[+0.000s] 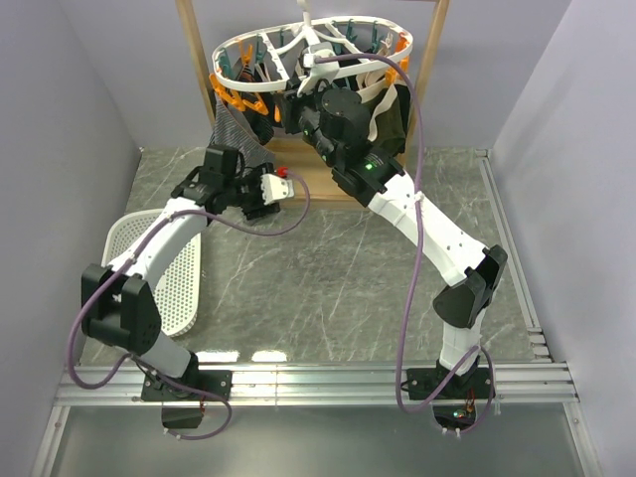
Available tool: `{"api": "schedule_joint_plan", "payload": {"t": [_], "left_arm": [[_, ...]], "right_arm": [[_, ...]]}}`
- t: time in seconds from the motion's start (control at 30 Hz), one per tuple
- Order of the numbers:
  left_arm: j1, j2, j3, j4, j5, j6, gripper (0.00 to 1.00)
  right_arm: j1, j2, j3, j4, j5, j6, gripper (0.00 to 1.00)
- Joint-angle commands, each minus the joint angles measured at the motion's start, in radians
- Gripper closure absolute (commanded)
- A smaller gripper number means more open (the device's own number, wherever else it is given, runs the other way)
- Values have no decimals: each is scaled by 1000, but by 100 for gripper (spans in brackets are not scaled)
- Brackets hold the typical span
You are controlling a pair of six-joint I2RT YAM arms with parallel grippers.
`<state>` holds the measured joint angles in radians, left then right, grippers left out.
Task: Clip the underwear to the hanger
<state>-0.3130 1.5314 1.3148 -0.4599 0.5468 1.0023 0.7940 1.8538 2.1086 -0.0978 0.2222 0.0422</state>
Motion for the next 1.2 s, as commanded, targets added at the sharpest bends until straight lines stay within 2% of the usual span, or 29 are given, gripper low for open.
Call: {"api": "schedule_joint_plan", "payload": {"t": [0.0,0.03,0.1,0.3,0.47,0.67,0.8,0.97,1.17], "left_arm": [[-37,25,86,47,-134,48,32],[-43,50,93,53,-152,51,27],[-58,64,103,85,-209,56,22],[-81,131,153,168,-333,113,16],[-83,219,241,181,-376,116,13],[-83,358,470,46,-403,99,11],[-86,424,569,-65,-421,114,12],[-87,542,772,-299,-444,104,16],[-87,607,860,-427,-510,107,21]], "right_arm": [[30,-19,33,4,-1,-22,100],[30,-19,33,4,0,-21,100],[33,-18,33,4,8,-28,100],[40,-13,36,6,12,-33,100],[56,-13,39,9,20,-80,100],[56,-16,30,13,23,-82,100],[56,-15,27,18,25,-84,100],[56,-19,22,20,22,-82,100],[57,-18,25,21,22,-77,100]]}}
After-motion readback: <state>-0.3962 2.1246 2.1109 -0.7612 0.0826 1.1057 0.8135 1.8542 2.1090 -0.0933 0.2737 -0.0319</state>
